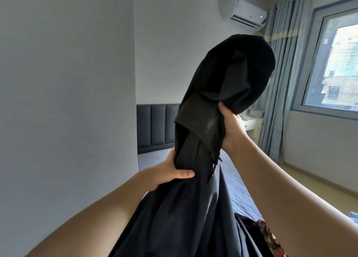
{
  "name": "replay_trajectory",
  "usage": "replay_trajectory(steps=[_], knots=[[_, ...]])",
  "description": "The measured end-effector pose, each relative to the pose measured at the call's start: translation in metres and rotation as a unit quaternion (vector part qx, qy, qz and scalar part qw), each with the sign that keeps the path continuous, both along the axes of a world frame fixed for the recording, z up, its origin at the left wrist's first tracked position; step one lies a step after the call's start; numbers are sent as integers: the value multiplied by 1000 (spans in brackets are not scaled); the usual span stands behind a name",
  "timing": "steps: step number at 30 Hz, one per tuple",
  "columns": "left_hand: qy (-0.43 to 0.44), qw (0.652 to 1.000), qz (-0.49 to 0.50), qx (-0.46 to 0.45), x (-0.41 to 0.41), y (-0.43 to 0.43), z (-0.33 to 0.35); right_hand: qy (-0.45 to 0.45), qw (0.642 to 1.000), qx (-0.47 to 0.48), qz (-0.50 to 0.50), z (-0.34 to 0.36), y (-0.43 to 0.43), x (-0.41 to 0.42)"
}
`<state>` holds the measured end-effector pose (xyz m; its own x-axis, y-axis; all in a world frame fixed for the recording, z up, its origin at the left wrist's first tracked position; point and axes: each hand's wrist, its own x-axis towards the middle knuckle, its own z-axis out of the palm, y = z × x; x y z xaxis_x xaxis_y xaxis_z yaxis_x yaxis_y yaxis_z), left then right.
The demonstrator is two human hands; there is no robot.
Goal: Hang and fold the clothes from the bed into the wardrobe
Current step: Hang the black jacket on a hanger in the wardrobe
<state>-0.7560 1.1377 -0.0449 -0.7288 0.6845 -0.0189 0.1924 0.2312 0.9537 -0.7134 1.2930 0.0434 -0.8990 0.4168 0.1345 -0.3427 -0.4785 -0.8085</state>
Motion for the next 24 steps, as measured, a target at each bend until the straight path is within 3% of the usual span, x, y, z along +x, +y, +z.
replay_trajectory(steps=[5,9,14,20,24], knots=[[-31,994,102,21,-5,9,15,-4,999,7,-47,0,17,14],[-88,972,179,125,-8,17,38,-69,988,17,-134,-16,42,20],[-200,930,236,196,-18,39,63,-123,986,106,-47,-49,39,33],[-254,908,215,253,-11,62,89,-96,953,262,121,-111,8,51],[-249,942,124,190,-5,59,84,-120,942,307,58,-117,0,36]])
